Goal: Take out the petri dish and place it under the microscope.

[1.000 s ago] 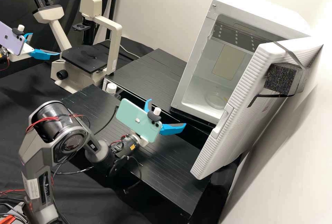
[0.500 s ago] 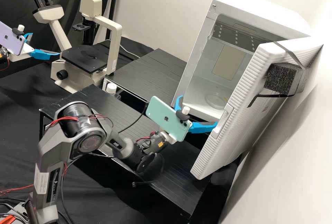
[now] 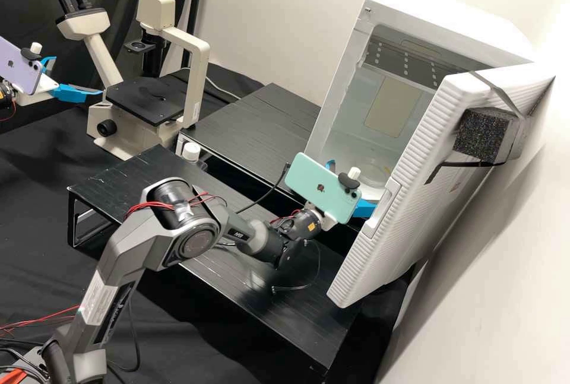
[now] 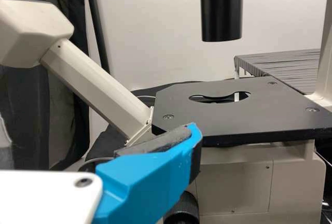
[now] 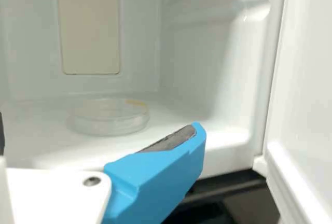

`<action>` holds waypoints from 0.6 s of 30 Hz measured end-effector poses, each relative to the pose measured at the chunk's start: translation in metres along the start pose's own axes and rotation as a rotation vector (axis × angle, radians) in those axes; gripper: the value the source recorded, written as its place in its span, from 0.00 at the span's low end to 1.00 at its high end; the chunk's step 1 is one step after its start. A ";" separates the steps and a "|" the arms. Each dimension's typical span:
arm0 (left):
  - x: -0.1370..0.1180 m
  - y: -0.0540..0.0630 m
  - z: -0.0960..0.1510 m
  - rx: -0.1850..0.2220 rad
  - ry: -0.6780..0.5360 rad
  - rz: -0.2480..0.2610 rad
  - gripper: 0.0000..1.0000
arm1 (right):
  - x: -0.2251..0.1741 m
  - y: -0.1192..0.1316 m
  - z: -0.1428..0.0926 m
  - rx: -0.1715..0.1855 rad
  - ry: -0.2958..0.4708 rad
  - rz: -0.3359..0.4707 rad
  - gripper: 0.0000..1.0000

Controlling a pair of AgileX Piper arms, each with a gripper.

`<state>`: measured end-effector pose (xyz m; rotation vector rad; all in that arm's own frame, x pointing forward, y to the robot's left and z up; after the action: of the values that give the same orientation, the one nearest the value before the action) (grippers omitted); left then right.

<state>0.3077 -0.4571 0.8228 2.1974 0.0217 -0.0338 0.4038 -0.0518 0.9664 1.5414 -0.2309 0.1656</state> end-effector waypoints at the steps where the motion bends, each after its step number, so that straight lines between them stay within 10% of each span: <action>1: 0.000 0.000 0.000 0.000 0.000 0.000 1.00 | 0.003 0.001 -0.001 -0.007 0.004 -0.001 1.00; 18: 0.000 0.000 0.000 0.000 0.000 0.000 1.00 | 0.053 0.002 0.001 -0.035 -0.039 -0.137 1.00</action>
<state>0.3077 -0.4571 0.8228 2.1974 0.0217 -0.0338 0.4544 -0.0548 0.9820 1.5208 -0.1578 0.0228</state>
